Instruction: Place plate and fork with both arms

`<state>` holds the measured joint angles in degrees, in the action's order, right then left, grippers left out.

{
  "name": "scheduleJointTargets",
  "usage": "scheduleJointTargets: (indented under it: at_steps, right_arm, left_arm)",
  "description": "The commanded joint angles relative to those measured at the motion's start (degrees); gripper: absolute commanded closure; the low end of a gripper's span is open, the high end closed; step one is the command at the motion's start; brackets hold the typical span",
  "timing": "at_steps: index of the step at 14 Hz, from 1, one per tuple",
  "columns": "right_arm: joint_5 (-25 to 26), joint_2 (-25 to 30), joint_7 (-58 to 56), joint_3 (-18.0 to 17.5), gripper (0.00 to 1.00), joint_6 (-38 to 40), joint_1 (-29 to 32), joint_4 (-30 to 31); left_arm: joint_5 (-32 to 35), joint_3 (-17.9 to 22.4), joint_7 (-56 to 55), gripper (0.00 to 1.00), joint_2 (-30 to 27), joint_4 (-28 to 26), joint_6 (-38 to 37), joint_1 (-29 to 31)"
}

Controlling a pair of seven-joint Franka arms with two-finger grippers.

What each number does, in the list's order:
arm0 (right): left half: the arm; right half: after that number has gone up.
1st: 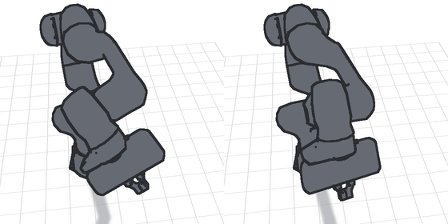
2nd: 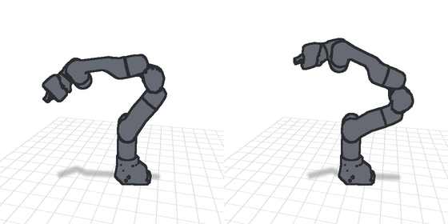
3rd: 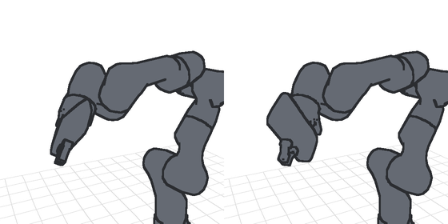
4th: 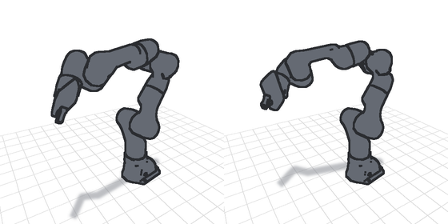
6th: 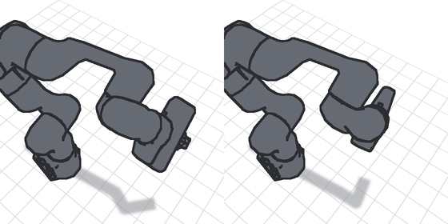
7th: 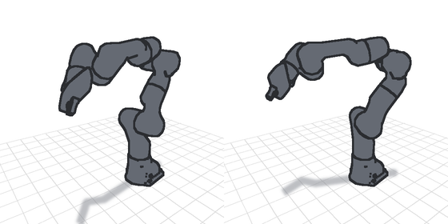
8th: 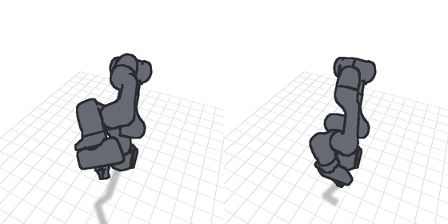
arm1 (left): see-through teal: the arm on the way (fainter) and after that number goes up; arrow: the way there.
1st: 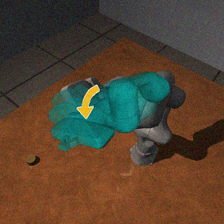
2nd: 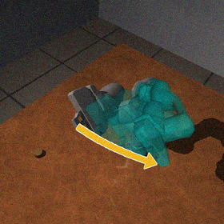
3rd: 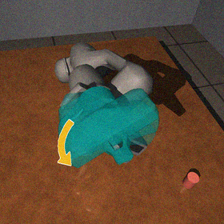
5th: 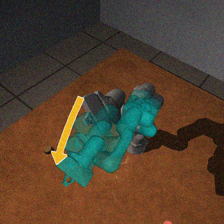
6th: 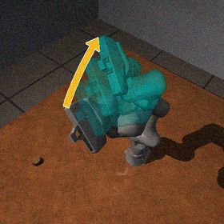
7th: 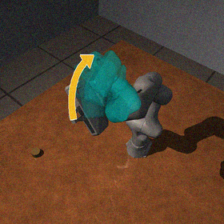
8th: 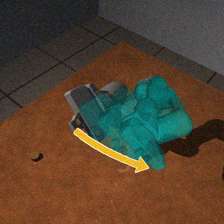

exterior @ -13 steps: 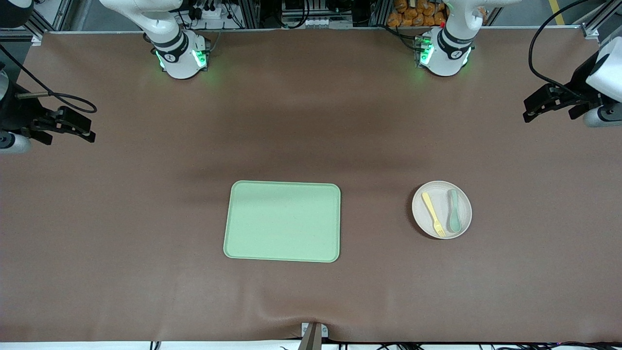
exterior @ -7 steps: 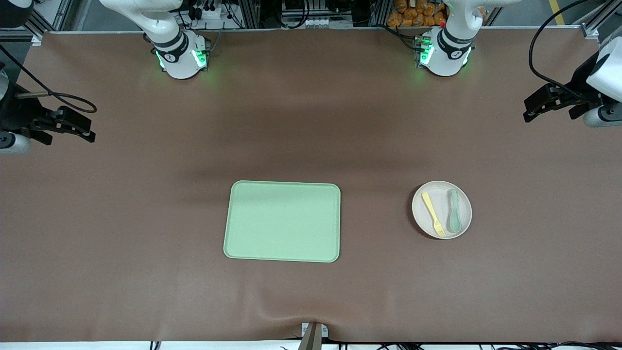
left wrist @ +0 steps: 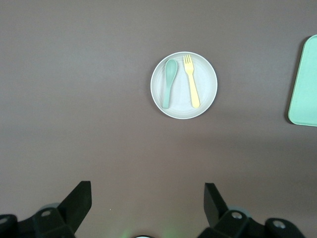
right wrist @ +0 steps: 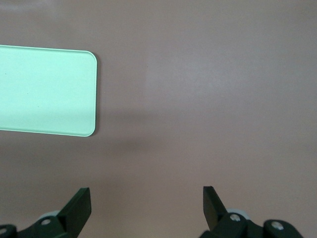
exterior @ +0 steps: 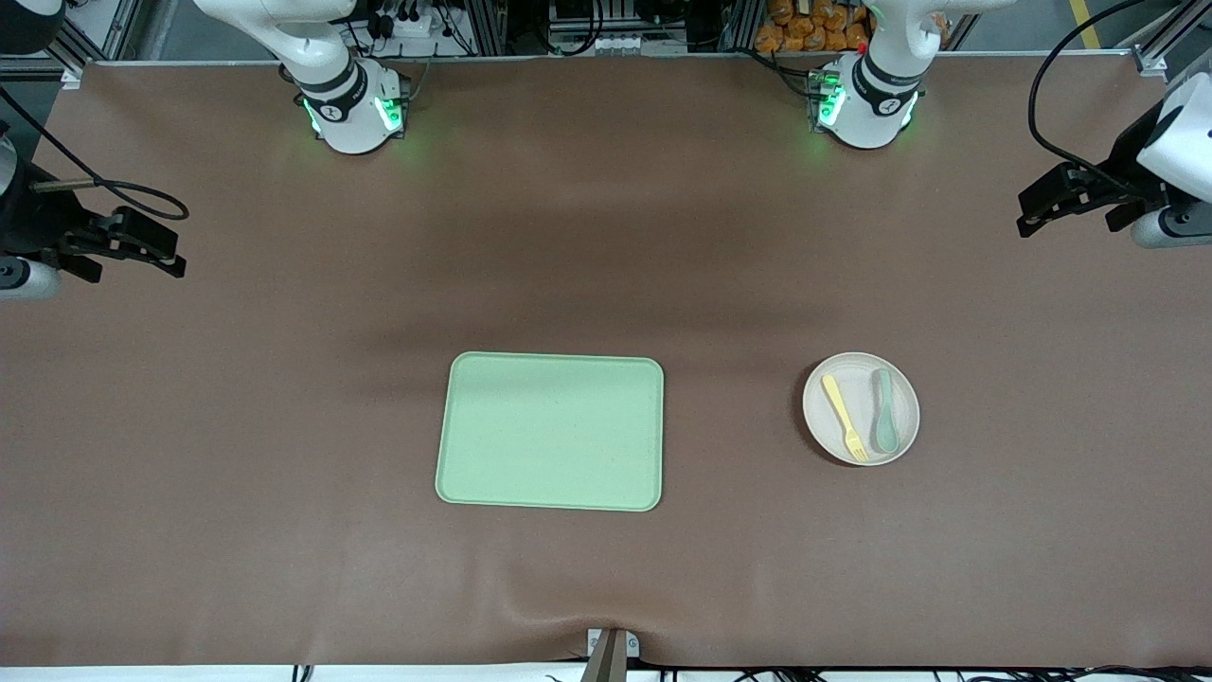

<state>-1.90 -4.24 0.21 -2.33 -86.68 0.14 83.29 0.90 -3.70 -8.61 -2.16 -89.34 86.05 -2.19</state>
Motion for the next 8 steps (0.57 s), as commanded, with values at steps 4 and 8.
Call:
scheduleJointTargets:
  at_steps: [4, 8]
  right_arm:
    - [-0.6, 0.7, -0.8, 0.0, 0.00, 0.4, 0.4, 0.5]
    - [-0.6, 0.7, -0.8, 0.0, 0.00, 0.4, 0.4, 0.4]
  left_arm:
    - [0.4, -0.3, 0.6, 0.00, 0.0, -4.4, 5.0, 0.3]
    - [0.5, -0.3, 0.6, 0.00, 0.2, -11.3, 13.9, 0.7]
